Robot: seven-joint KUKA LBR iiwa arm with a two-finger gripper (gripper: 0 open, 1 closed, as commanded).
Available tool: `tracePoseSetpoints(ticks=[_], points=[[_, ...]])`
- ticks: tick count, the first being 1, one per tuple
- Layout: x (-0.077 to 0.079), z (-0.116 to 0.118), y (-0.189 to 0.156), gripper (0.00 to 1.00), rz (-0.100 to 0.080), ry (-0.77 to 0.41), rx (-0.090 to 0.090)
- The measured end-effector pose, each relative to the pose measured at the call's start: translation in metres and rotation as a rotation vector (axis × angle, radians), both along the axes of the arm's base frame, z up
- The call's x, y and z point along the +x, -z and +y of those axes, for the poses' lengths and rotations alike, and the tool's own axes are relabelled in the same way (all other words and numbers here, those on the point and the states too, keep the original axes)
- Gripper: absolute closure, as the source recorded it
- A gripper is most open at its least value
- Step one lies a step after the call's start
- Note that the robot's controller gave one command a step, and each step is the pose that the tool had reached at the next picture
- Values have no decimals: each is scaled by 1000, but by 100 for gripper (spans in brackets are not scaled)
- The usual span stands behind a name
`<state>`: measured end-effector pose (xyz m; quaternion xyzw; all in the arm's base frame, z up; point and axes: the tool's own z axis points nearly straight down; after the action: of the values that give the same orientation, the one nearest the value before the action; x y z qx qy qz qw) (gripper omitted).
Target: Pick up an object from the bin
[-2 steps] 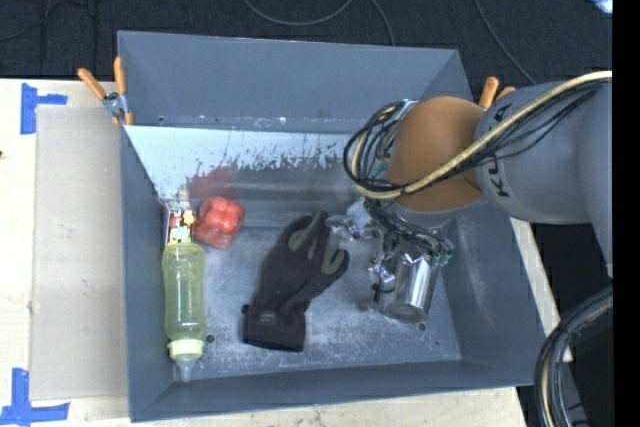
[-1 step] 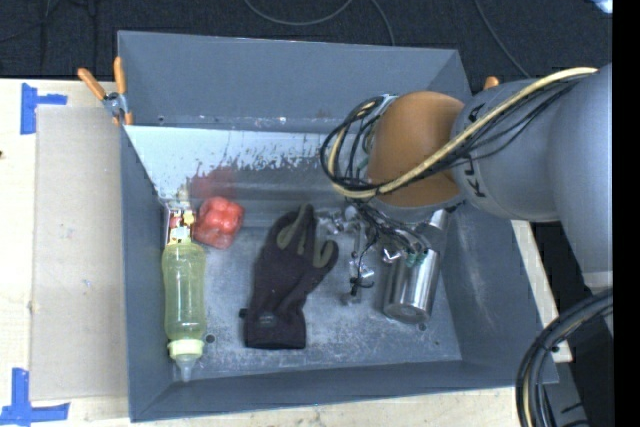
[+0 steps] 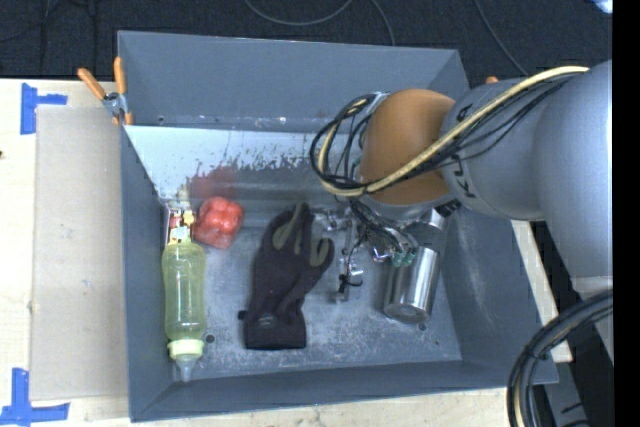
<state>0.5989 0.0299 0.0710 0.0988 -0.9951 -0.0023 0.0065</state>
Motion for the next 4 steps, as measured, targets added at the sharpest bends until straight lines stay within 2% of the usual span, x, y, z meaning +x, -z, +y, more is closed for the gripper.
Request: tracePoseSetpoints(ticks=[1,2,3,4], points=[[8,11,0,0,-4,-189,1],[1,33,0,0,0,-66,1],[-3,40,-1,0,0,32,0],[-5,50,-21,0,1,108,-2]])
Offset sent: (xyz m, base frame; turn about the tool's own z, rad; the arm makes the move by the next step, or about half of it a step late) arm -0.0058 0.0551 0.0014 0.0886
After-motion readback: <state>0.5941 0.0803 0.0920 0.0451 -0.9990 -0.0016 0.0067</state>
